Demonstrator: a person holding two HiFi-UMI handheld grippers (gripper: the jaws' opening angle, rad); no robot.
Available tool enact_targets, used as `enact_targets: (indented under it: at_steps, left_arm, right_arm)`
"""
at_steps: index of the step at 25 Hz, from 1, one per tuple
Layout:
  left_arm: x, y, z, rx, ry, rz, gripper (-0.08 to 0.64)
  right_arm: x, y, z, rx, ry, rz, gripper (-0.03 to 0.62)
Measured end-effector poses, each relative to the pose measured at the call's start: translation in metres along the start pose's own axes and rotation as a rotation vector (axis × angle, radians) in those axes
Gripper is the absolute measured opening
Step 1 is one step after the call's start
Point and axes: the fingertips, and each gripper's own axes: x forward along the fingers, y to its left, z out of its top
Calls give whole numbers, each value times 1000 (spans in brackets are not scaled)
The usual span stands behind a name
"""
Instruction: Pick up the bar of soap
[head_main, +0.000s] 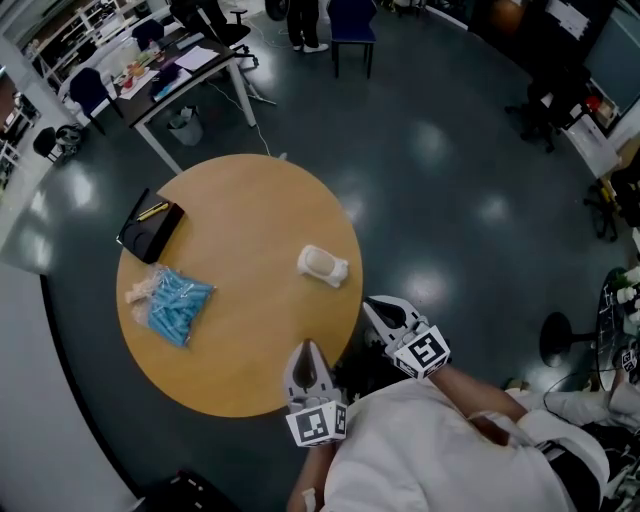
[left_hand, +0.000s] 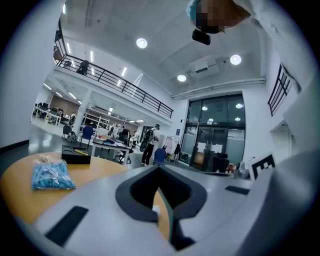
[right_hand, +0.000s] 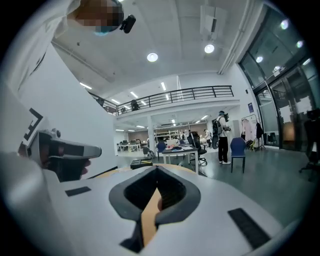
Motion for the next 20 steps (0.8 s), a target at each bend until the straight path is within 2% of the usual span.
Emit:
enact_targets:
  at_steps: [6,9,12,16,17,19,20]
  left_arm:
    - [29,37,12,-21,-7,70,6]
    - [38,48,14,-3,-15,99,6]
    - [46,55,12,4,-3,112,6]
    - [59,55,0,-33,31,100,6]
    - [62,53,-2,-36,40,93,6]
    - [65,51,-3,-38,53,86,6]
    - [66,50,-4,-39,57,87,6]
  right_arm:
    - [67,-22,-60,-13,157,47,14]
    - [105,-38,-93,-43,242,53,14]
    - [143,-48,-123,-81,332,59,15]
    - [178,-58,-163,-117,481,83,24]
    - [183,-60,-171,-119,516,94,62]
    - [188,-59,-188,-124,586,128,208]
    - [190,-58,-195,-134,618,147,227]
